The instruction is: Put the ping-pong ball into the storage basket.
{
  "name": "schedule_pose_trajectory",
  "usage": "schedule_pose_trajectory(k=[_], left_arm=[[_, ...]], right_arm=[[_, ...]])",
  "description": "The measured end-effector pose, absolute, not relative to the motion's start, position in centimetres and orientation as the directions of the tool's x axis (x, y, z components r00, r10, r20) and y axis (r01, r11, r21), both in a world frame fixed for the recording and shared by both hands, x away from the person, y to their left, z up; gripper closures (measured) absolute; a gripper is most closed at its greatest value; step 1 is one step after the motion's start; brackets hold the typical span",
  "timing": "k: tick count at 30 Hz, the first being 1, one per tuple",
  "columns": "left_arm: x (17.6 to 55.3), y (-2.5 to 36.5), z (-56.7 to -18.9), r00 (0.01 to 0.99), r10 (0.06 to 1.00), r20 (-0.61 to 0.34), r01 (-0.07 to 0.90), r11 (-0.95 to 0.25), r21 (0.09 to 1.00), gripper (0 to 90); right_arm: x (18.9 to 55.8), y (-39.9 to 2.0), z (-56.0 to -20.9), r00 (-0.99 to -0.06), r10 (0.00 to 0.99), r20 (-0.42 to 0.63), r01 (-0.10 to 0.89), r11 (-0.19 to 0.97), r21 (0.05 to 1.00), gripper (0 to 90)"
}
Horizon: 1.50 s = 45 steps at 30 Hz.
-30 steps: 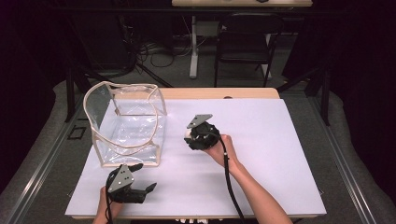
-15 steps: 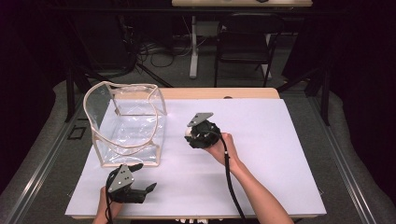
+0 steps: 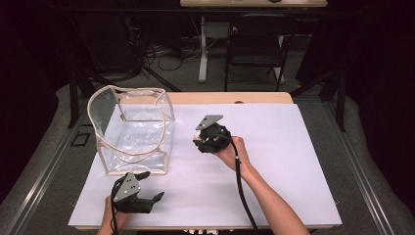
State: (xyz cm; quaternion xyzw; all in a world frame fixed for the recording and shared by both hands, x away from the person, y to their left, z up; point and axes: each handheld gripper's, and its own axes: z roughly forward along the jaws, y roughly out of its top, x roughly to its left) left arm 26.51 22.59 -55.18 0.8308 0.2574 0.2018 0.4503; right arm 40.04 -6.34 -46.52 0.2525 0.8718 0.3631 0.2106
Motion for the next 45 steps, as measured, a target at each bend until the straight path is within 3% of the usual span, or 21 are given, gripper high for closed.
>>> schedule_pose_trajectory(k=[45], left_arm=[[26.6,22.6,-55.2,0.785,0.612,0.102,0.249,-0.462,0.851,16.3]], right_arm=[[41.3,-6.1,-42.3,-0.772,0.598,-0.216,0.25,0.599,0.761,50.5]])
